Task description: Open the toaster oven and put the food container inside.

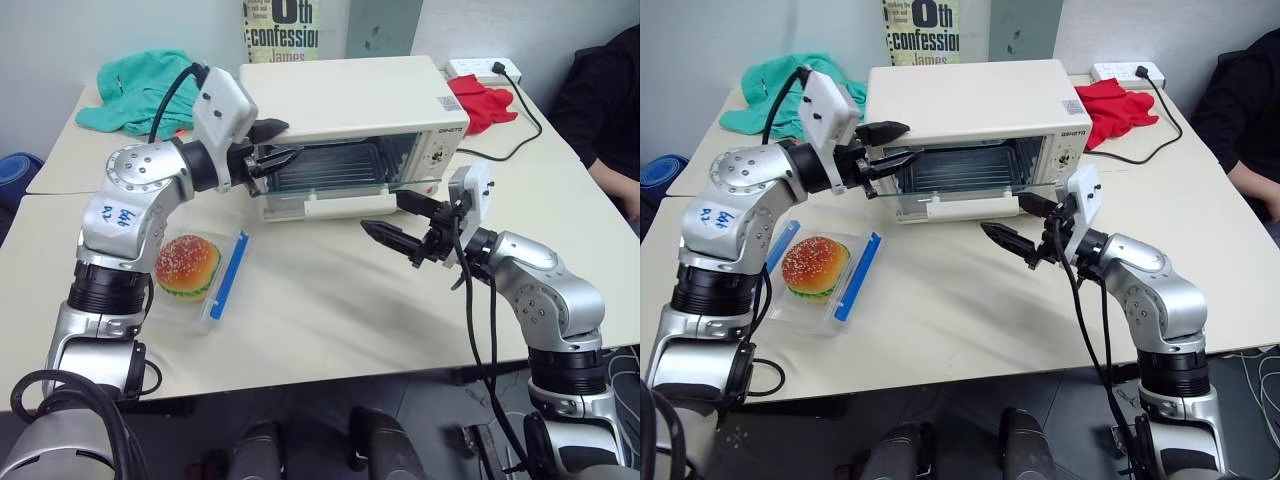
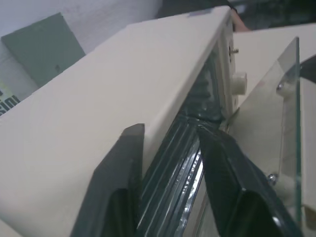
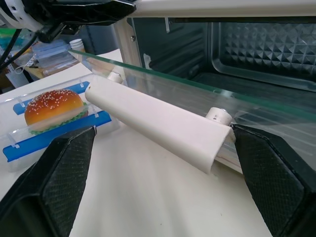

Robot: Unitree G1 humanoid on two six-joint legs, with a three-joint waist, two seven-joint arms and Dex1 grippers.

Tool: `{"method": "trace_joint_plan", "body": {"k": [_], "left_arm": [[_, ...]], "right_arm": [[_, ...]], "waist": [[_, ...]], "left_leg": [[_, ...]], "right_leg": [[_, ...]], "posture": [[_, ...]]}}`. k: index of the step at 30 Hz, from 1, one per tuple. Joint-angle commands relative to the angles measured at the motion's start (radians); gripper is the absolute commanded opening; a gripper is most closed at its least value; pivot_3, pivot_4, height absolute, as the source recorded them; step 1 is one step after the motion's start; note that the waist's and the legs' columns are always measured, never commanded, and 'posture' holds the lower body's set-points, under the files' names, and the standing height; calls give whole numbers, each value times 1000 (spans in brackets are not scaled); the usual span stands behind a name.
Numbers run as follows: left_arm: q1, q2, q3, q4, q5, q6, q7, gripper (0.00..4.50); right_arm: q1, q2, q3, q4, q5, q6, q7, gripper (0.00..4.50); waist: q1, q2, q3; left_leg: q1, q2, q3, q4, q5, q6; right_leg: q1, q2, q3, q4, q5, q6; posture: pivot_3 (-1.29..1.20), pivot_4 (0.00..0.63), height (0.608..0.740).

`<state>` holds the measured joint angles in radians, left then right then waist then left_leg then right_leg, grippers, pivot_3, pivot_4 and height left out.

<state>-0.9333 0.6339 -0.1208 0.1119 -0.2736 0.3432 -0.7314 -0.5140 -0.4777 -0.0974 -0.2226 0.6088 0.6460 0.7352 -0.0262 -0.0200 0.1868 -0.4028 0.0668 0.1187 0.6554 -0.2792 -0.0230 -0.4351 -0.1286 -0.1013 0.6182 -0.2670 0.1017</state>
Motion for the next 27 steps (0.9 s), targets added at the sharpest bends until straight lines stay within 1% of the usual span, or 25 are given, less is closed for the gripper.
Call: {"method": "trace_joint_plan", "body": {"k": [1,2,3,5,10,14,16,18,21,23,27], "left_arm": [[-18,5,-28,33,79,-104,-52,496],[-16,6,-39,43,102,-130,-62,187],[-15,4,-47,51,119,-147,-72,73],[-10,-6,-54,50,128,-157,-94,73],[10,-26,-39,2,98,-168,-166,73],[31,-35,-29,-23,88,-144,-198,73],[45,-25,-47,-23,106,-145,-224,73],[52,-22,-79,11,156,-196,-235,73],[43,-42,-113,76,201,-241,-250,73],[30,-52,-133,113,226,-284,-267,73],[7,-72,-156,168,278,-347,-266,73]], "right_arm": [[9,12,-21,-67,34,-18,-8,4500],[12,12,-22,-69,34,-20,-11,4500],[16,13,-22,-71,34,-21,-15,4500],[24,12,-25,-76,35,-23,-21,4500],[46,8,-36,-94,46,-20,-38,4500],[63,5,-38,-107,45,-19,-50,4500],[68,2,-38,-111,43,-19,-54,4500],[76,-8,-41,-113,32,-24,-57,4500],[109,-47,-68,-120,8,-32,-62,4500],[163,-90,-114,-142,18,-28,-50,4500],[264,-160,-164,-205,46,-12,-28,4500]], "waist": [[0,0,0],[0,0,0],[0,0,0],[1,0,0],[4,0,0],[7,0,0],[7,0,0],[6,0,0],[15,0,0],[25,0,0],[40,0,0]], "left_leg": [[0,0,0,0,0,0],[-1,0,0,1,0,0],[-2,0,0,2,0,0],[-2,0,0,3,0,0],[-3,0,0,4,0,1],[-3,0,0,5,-1,1],[-3,0,0,6,-1,1],[-3,0,0,7,-1,2],[-3,0,0,8,-1,2],[-3,0,0,8,-1,3],[-4,-1,0,9,-2,5]], "right_leg": [[0,0,0,0,0,0],[-1,0,0,1,0,0],[-2,0,0,2,0,0],[-2,0,0,2,0,0],[-2,0,0,3,0,0],[-2,0,1,3,0,1],[-2,0,1,4,0,1],[-2,0,1,4,1,1],[-1,0,1,4,1,1],[-1,-1,2,4,1,1],[-1,-1,2,3,1,2]], "posture": [[0,150,740],[0,150,740],[0,150,740],[0,150,740],[0,150,740],[0,150,740],[0,150,740],[0,150,740],[0,150,740],[0,150,740],[0,150,740]]}}
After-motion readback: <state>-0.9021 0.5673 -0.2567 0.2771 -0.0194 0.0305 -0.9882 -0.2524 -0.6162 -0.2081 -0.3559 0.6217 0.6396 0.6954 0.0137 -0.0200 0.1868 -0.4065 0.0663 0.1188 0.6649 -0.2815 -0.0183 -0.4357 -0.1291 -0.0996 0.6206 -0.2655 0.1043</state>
